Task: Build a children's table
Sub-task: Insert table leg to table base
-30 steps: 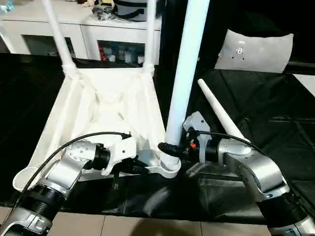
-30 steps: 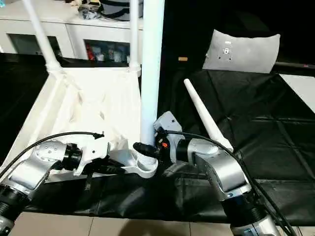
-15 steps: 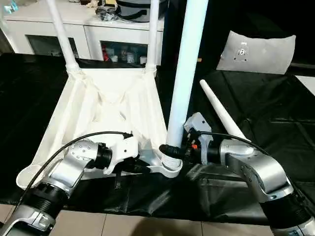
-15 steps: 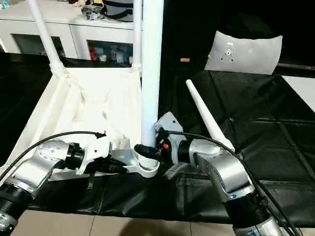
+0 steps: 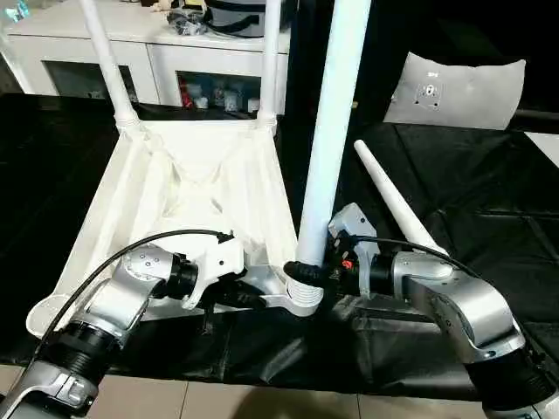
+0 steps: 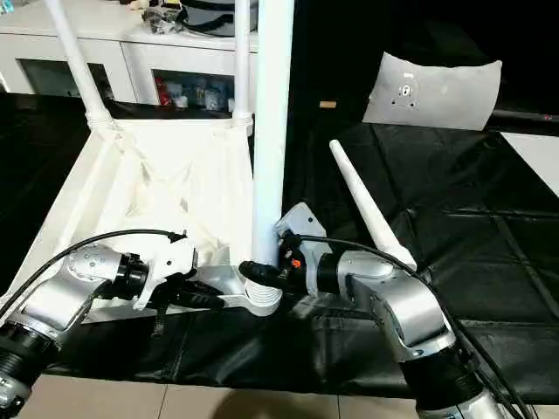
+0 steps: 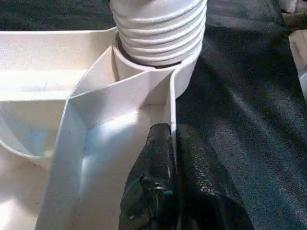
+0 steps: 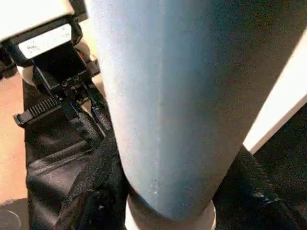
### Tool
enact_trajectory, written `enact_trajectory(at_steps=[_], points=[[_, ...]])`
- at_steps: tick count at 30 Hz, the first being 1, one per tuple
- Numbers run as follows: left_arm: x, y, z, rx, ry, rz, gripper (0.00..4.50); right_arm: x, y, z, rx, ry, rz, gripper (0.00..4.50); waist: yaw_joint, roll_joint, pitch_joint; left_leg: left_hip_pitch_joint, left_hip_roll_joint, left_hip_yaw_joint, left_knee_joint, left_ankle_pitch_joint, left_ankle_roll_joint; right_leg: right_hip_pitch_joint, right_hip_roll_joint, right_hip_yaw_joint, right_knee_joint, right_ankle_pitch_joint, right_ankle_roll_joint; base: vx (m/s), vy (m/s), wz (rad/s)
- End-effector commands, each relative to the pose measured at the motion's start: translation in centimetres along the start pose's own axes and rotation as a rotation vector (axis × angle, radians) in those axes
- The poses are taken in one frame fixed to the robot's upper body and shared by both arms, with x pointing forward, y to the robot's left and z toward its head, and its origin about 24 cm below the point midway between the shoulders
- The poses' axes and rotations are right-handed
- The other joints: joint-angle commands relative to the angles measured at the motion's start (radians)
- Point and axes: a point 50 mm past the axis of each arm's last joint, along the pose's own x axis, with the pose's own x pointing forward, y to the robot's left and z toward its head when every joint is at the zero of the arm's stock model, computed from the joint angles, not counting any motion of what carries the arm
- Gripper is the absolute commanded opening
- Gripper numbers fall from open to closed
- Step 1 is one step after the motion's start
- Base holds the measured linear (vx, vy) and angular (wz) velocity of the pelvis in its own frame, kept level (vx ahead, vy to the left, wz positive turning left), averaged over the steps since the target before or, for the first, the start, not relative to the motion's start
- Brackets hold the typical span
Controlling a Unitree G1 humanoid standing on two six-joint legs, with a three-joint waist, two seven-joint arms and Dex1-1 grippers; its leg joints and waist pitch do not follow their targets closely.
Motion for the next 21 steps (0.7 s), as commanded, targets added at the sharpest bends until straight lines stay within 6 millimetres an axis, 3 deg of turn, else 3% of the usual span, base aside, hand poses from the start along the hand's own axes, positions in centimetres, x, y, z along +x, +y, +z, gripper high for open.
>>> enact_trajectory(at_steps=[1,9,15,18,20,21], points=[[0.1,-0.2,0.2,0.024,0.023,-0.029,0.0,-0.2,-0.1,0.0,-0.006,0.002,-0.011,1.91,-0.005,0.011,-0.044,-0.008,0.046,-0.007,-0.082,-0.209,-0.011,0.047,-0.074,0.049,-0.078,-0.389,-0.134,0.0,0.0,0.0],[0.1,-0.3,0.5,0.046,0.017,-0.038,0.0,0.3,-1.6,-1.0,0.032,-0.011,-0.123,1.91,-0.01,0.013,-0.042,-0.006,0.045,-0.008,-0.083,-0.237,-0.018,0.042,-0.075,0.047,-0.083,-0.424,-0.13,0.0,0.0,0.0],[0.0,-0.3,0.7,0.046,-0.003,-0.021,0.0,-0.4,-1.6,-2.1,0.112,-0.084,-0.134,1.91,-0.009,0.012,-0.043,-0.008,0.046,-0.009,-0.085,-0.244,-0.012,0.042,-0.077,0.048,-0.086,-0.443,-0.119,0.0,0.0,0.0],[-0.1,-0.4,0.8,0.038,-0.024,-0.007,0.0,-1.4,-0.8,-3.7,0.17,-0.14,-0.13,1.9,-0.005,0.014,-0.043,-0.006,0.048,-0.006,-0.084,-0.236,-0.006,0.041,-0.077,0.049,-0.086,-0.414,-0.127,0.0,0.0,0.0],[-0.1,-0.4,0.7,0.036,-0.029,0.0,0.0,-1.6,-0.4,-4.5,0.173,-0.155,-0.128,1.9,-0.003,0.013,-0.045,-0.009,0.05,-0.006,-0.086,-0.205,-0.002,0.046,-0.074,0.049,-0.076,-0.336,-0.148,0.0,0.0,0.0],[-0.1,-0.4,0.7,0.035,-0.029,0.001,0.0,-1.6,-0.3,-4.6,0.173,-0.158,-0.129,1.9,-0.002,0.025,-0.045,-0.009,0.048,-0.007,-0.086,-0.199,-0.004,0.047,-0.074,0.049,-0.072,-0.31,-0.159,0.0,0.0,0.0]])
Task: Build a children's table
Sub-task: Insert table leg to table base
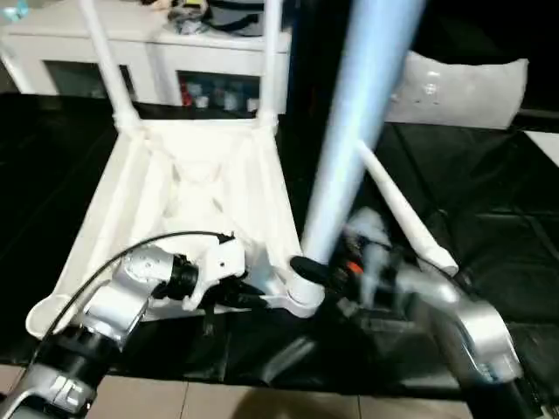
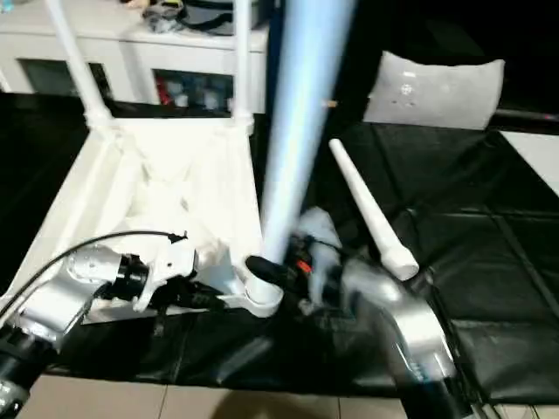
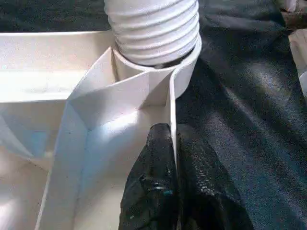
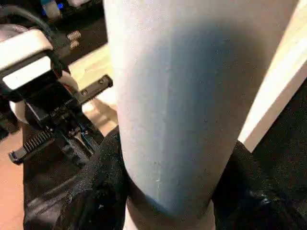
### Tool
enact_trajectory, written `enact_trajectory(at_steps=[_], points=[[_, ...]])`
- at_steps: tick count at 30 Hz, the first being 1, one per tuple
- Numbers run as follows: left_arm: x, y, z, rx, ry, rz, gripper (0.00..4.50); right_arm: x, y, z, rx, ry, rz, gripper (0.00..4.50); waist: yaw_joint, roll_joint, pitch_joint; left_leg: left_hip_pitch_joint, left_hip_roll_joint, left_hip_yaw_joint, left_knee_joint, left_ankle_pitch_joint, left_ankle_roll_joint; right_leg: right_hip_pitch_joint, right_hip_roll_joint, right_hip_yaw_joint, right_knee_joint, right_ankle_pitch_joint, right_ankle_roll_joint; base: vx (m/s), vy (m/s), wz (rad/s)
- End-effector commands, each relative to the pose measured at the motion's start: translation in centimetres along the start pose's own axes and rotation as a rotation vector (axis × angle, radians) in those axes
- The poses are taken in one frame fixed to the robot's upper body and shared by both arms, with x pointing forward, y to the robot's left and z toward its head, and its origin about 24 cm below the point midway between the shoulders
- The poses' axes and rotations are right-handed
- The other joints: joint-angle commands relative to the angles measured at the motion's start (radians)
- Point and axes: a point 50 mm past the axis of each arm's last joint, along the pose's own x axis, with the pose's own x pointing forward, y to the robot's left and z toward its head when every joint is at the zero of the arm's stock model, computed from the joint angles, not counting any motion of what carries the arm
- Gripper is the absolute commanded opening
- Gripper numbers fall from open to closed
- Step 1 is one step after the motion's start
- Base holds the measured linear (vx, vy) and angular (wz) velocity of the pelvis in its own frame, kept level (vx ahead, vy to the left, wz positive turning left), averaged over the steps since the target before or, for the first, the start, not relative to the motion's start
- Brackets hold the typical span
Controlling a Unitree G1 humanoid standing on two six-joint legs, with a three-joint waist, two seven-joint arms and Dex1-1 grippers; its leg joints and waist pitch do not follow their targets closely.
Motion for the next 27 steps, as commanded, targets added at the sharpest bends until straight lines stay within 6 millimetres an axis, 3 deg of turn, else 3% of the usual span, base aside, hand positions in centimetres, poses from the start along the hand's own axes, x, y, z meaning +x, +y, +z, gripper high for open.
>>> enact_trajectory(at_steps=[1,6,7,8,13,16,24,26,27], points=[[-0.3,0.1,0.6,0.016,-0.025,0.011,0.0,-1.3,-0.6,-1.9,0.034,0.026,-0.072,1.9,-0.007,0.018,-0.046,-0.009,0.048,-0.005,-0.084,-0.2,-0.004,0.047,-0.073,0.049,-0.074,-0.304,-0.162,0.0,0.0,0.0],[-0.2,0.2,0.6,0.009,-0.038,0.024,0.0,-1.9,-0.7,-3.4,0.022,0.004,-0.138,1.9,-0.007,0.016,-0.042,-0.009,0.048,-0.007,-0.086,-0.232,-0.002,0.046,-0.076,0.049,-0.08,-0.385,-0.148,0.0,0.0,0.0],[-0.2,0.2,0.6,0.009,-0.039,0.024,0.0,-2.0,-0.7,-3.6,0.007,0.01,-0.145,1.9,-0.008,0.023,-0.04,-0.007,0.046,-0.008,-0.087,-0.245,-0.004,0.044,-0.076,0.049,-0.083,-0.409,-0.141,0.0,0.0,0.0],[-0.2,0.1,0.6,0.009,-0.039,0.024,0.0,-2.0,-0.7,-3.7,-0.008,0.018,-0.149,1.9,-0.011,0.018,-0.04,-0.007,0.046,-0.008,-0.087,-0.257,-0.003,0.044,-0.074,0.048,-0.086,-0.426,-0.136,0.0,0.0,0.0],[-0.2,0.2,0.6,0.02,-0.029,0.022,0.0,-1.8,-0.7,-5.1,-0.268,0.244,-0.109,1.89,-0.013,0.017,-0.036,-0.008,0.045,-0.01,-0.088,-0.263,-0.003,0.044,-0.073,0.047,-0.089,-0.475,-0.109,0.0,0.0,0.0],[-0.3,0.2,0.6,0.032,-0.014,0.019,0.0,-1.4,-0.7,-5.3,-0.299,0.313,-0.052,1.89,-0.018,0.014,-0.035,-0.007,0.044,-0.012,-0.088,-0.29,0.007,0.039,-0.074,0.048,-0.096,-0.533,-0.089,0.0,0.0,0.0],[-0.6,0.0,0.7,0.051,0.003,-0.005,0.0,-0.6,-0.5,-5.8,-0.27,0.388,0.087,1.89,-0.031,0.011,-0.036,-0.009,0.046,-0.015,-0.088,-0.313,0.015,0.037,-0.075,0.047,-0.093,-0.517,-0.105,0.0,0.0,0.0],[-0.7,-0.1,1.0,0.067,-0.001,-0.031,0.0,0.0,-0.6,-5.6,-0.24,0.383,0.136,1.89,-0.035,0.007,-0.019,-0.011,0.046,-0.016,-0.093,-0.334,0.02,0.03,-0.075,0.048,-0.097,-0.541,-0.102,0.0,0.0,0.0],[-0.8,-0.1,1.1,0.075,0.0,-0.048,0.0,0.3,-0.6,-5.5,-0.233,0.387,0.166,1.89,-0.036,0.007,-0.021,-0.01,0.046,-0.016,-0.091,-0.339,0.021,0.03,-0.074,0.048,-0.097,-0.544,-0.103,0.0,0.0,0.0]])
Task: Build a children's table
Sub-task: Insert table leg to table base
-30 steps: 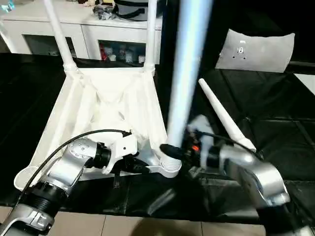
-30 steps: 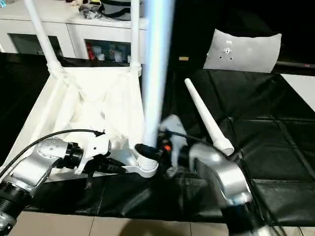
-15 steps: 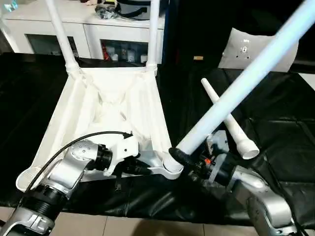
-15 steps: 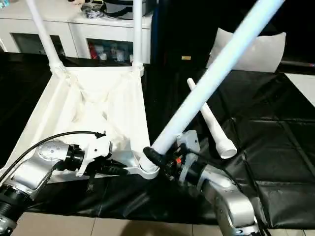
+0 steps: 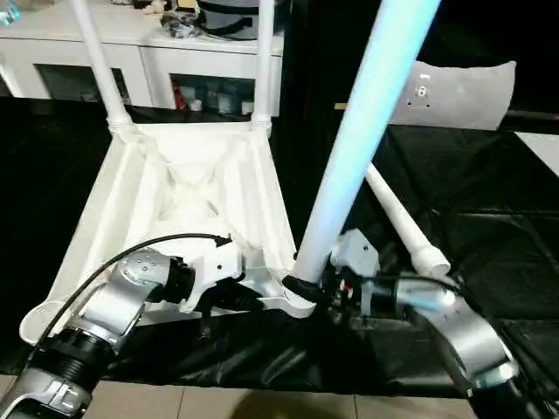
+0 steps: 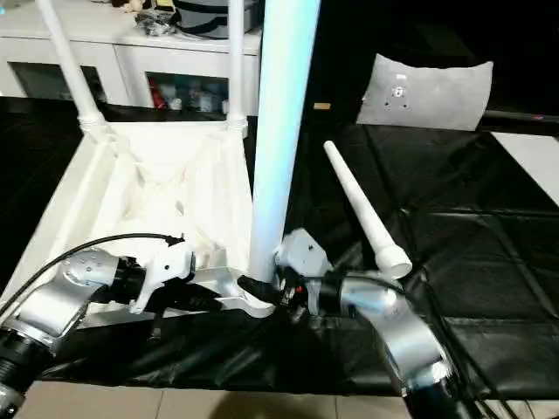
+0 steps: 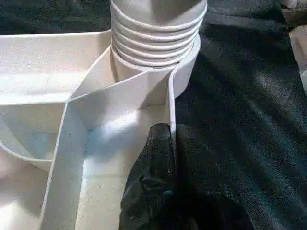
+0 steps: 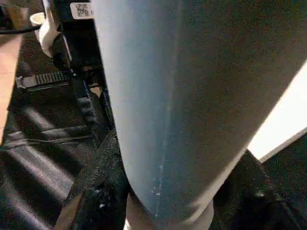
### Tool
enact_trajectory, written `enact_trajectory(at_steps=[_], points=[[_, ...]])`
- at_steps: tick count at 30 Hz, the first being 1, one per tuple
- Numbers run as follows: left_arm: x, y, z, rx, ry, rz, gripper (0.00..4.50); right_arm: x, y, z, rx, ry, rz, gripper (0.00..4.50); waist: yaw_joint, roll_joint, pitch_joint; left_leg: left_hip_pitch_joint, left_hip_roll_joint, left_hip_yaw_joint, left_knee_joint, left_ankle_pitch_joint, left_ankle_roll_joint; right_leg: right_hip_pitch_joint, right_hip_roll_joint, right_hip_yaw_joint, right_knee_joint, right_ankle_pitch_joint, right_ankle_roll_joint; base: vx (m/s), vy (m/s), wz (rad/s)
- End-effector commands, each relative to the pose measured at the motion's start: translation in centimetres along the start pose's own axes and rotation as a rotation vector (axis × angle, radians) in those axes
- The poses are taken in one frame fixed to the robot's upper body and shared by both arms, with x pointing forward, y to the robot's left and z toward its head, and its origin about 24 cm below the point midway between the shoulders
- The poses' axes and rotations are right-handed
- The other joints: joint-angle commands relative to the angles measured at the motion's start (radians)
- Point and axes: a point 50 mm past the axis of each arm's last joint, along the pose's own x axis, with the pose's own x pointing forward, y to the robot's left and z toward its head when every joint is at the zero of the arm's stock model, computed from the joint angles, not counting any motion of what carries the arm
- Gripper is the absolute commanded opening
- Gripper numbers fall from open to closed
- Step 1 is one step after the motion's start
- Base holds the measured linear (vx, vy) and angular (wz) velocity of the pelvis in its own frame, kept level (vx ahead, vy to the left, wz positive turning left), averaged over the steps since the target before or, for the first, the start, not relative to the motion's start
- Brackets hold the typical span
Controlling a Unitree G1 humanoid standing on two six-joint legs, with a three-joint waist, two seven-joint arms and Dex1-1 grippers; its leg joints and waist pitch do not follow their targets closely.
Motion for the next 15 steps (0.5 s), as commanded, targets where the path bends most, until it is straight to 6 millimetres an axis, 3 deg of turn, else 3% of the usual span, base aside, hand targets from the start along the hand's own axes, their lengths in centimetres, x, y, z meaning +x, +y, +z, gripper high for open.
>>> enact_trajectory(at_steps=[1,6,11,15], points=[[-0.5,-0.1,1.9,0.102,-0.014,-0.081,0.0,-0.1,1.2,-5.5,0.19,0.255,0.092,1.89,-0.009,0.012,-0.011,-0.013,0.046,-0.017,-0.094,-0.351,0.022,0.025,-0.073,0.048,-0.098,-0.553,-0.102,0.0,0.0,0.0],[-0.6,0.3,2.5,0.123,-0.014,-0.098,0.0,0.0,1.4,-5.5,0.194,0.284,0.178,1.89,-0.009,0.013,-0.003,-0.009,0.048,-0.016,-0.097,-0.34,0.025,0.022,-0.073,0.051,-0.098,-0.538,-0.11,0.0,0.0,0.0],[-1.1,1.3,3.6,0.156,-0.009,-0.078,0.0,0.3,1.5,-5.4,0.169,0.328,0.248,1.89,-0.005,0.01,0.005,-0.01,0.051,-0.013,-0.102,-0.312,0.021,0.027,-0.074,0.053,-0.09,-0.439,-0.156,0.0,0.0,0.0],[-1.5,1.7,3.6,0.154,-0.007,-0.057,0.0,0.8,1.5,-5.3,0.18,0.318,0.263,1.89,-0.007,0.005,0.01,-0.009,0.053,-0.014,-0.104,-0.313,0.018,0.028,-0.078,0.054,-0.093,-0.475,-0.155,0.0,0.0,0.0]])
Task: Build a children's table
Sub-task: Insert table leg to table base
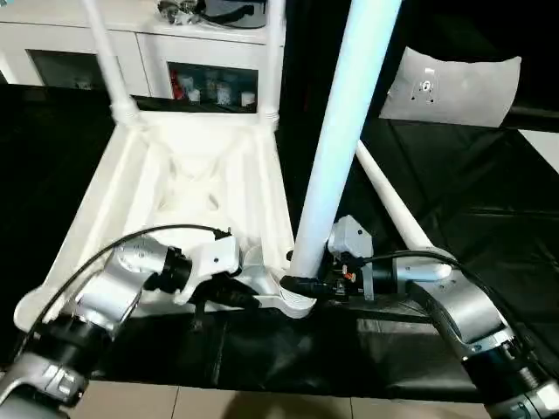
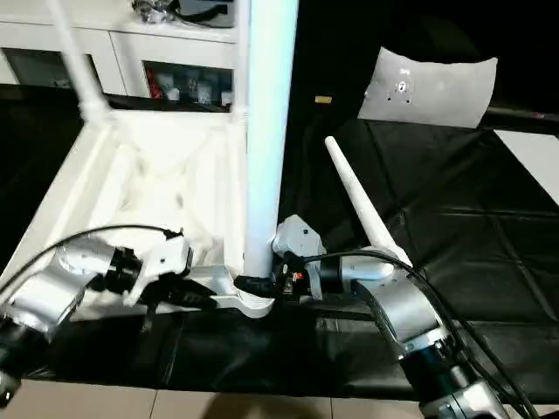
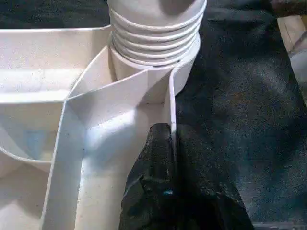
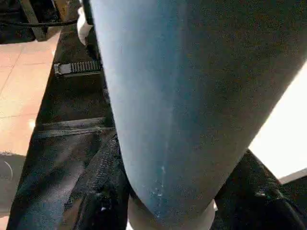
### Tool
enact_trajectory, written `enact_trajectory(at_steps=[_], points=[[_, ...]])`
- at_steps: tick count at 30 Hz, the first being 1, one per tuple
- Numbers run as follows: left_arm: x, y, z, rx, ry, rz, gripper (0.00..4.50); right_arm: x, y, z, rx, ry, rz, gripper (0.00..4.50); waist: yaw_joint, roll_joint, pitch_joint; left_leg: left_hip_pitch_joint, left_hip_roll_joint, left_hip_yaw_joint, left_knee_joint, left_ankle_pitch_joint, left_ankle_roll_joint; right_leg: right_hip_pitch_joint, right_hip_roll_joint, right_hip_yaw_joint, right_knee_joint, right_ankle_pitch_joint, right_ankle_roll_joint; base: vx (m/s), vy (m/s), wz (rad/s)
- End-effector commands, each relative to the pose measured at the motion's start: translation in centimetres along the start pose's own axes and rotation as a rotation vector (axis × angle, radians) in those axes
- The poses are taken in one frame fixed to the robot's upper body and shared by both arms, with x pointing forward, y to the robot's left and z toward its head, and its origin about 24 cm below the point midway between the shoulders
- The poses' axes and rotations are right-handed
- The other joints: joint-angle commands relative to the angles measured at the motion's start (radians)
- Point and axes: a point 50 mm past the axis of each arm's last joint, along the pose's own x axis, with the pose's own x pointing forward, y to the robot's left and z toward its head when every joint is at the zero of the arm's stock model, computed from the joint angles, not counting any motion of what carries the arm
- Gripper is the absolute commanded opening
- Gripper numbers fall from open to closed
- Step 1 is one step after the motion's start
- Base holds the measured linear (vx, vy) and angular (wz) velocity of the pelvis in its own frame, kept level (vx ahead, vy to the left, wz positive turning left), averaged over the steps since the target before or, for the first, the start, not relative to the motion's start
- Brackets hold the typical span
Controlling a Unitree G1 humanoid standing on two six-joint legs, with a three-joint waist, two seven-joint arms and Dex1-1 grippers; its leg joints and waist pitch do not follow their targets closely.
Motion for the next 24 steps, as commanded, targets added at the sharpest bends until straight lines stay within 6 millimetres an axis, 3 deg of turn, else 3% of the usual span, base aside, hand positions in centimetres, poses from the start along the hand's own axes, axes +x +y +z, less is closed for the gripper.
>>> enact_trajectory(at_steps=[1,5,8,9,12,13,15,17,18,19,20,21,22,24], points=[[-0.7,0.8,2.5,0.108,-0.043,0.019,0.0,1.3,2.8,-6.5,0.216,0.265,0.103,1.89,-0.007,0.014,-0.019,-0.008,0.054,-0.015,-0.095,-0.313,0.017,0.03,-0.08,0.054,-0.087,-0.479,-0.154,0.0,0.0,0.0],[-1.0,0.8,2.1,0.087,-0.031,0.049,0.0,1.7,2.5,-6.4,0.211,0.261,0.068,1.89,-0.01,0.017,-0.015,-0.008,0.055,-0.016,-0.097,-0.337,0.012,0.026,-0.082,0.055,-0.092,-0.52,-0.148,0.0,0.0,0.0],[-1.2,0.8,1.9,0.067,-0.021,0.082,0.0,1.8,2.2,-6.4,0.198,0.257,0.022,1.89,-0.011,0.018,-0.012,-0.006,0.054,-0.02,-0.099,-0.368,0.005,0.022,-0.084,0.055,-0.099,-0.592,-0.124,0.0,0.0,0.0],[-1.5,0.9,1.7,0.035,-0.029,0.137,0.0,1.8,1.4,-6.5,0.21,0.264,-0.081,1.89,-0.01,0.024,-0.015,-0.004,0.054,-0.022,-0.1,-0.372,-0.001,0.023,-0.085,0.055,-0.098,-0.602,-0.121,0.0,0.0,0.0],[-2.1,0.8,1.9,-0.061,-0.084,0.251,0.0,1.7,-0.1,-6.3,0.25,0.251,-0.286,1.89,-0.027,0.026,-0.013,-0.002,0.047,-0.028,-0.098,-0.408,-0.016,0.017,-0.084,0.046,-0.111,-0.705,-0.085,0.0,0.0,0.0],[-2.3,0.6,2.2,-0.111,-0.121,0.322,0.0,1.5,-0.4,-6.1,0.261,0.231,-0.362,1.89,-0.035,0.026,-0.014,-0.008,0.049,-0.033,-0.1,-0.404,-0.02,0.024,-0.087,0.042,-0.11,-0.709,-0.082,0.0,0.0,0.0],[-2.2,0.4,2.4,-0.153,-0.143,0.404,0.0,1.4,-0.8,-6.0,0.264,0.223,-0.438,1.89,-0.049,0.034,-0.016,-0.018,0.052,-0.038,-0.103,-0.404,-0.022,0.03,-0.084,0.035,-0.107,-0.651,-0.095,0.0,0.0,0.0],[-1.4,-0.1,3.0,-0.188,-0.175,0.45,0.0,1.5,-1.1,-5.9,0.283,0.215,-0.507,1.89,-0.058,0.035,-0.015,-0.023,0.053,-0.04,-0.104,-0.416,-0.017,0.031,-0.084,0.034,-0.105,-0.633,-0.102,0.0,0.0,0.0],[-0.9,-0.3,3.3,-0.203,-0.192,0.46,0.0,1.6,-1.4,-5.9,0.297,0.208,-0.539,1.89,-0.063,0.031,-0.02,-0.022,0.052,-0.036,-0.1,-0.401,-0.014,0.031,-0.085,0.037,-0.103,-0.598,-0.115,0.0,0.0,0.0],[-0.6,-0.5,3.5,-0.211,-0.201,0.465,0.0,1.7,-1.5,-5.9,0.305,0.205,-0.557,1.89,-0.064,0.032,-0.022,-0.019,0.052,-0.032,-0.097,-0.381,-0.01,0.027,-0.083,0.04,-0.103,-0.56,-0.136,0.0,0.0,0.0],[0.7,-0.9,4.3,-0.232,-0.226,0.473,0.0,2.0,-2.0,-5.8,0.342,0.188,-0.623,1.89,-0.068,0.022,-0.029,-0.015,0.052,-0.025,-0.093,-0.356,-0.002,0.028,-0.083,0.044,-0.101,-0.521,-0.153,0.0,0.0,0.0],[1.0,-1.0,4.5,-0.235,-0.231,0.473,0.0,2.1,-2.1,-5.8,0.35,0.185,-0.635,1.89,-0.068,0.027,-0.029,-0.02,0.051,-0.025,-0.093,-0.332,0.0,0.03,-0.083,0.045,-0.096,-0.492,-0.166,0.0,0.0,0.0],[1.8,-1.1,5.1,-0.237,-0.249,0.464,0.0,2.3,-2.5,-5.7,0.361,0.181,-0.662,1.89,-0.069,0.023,-0.034,-0.021,0.048,-0.018,-0.089,-0.279,0.013,0.035,-0.078,0.045,-0.092,-0.422,-0.184,0.0,0.0,0.0],[2.6,-1.3,6.0,-0.255,-0.267,0.464,0.0,2.7,-2.8,-5.5,0.37,0.175,-0.684,1.89,-0.068,0.022,-0.036,-0.025,0.048,-0.015,-0.088,-0.238,0.02,0.04,-0.078,0.045,-0.087,-0.371,-0.199,0.0,0.0,0.0]])
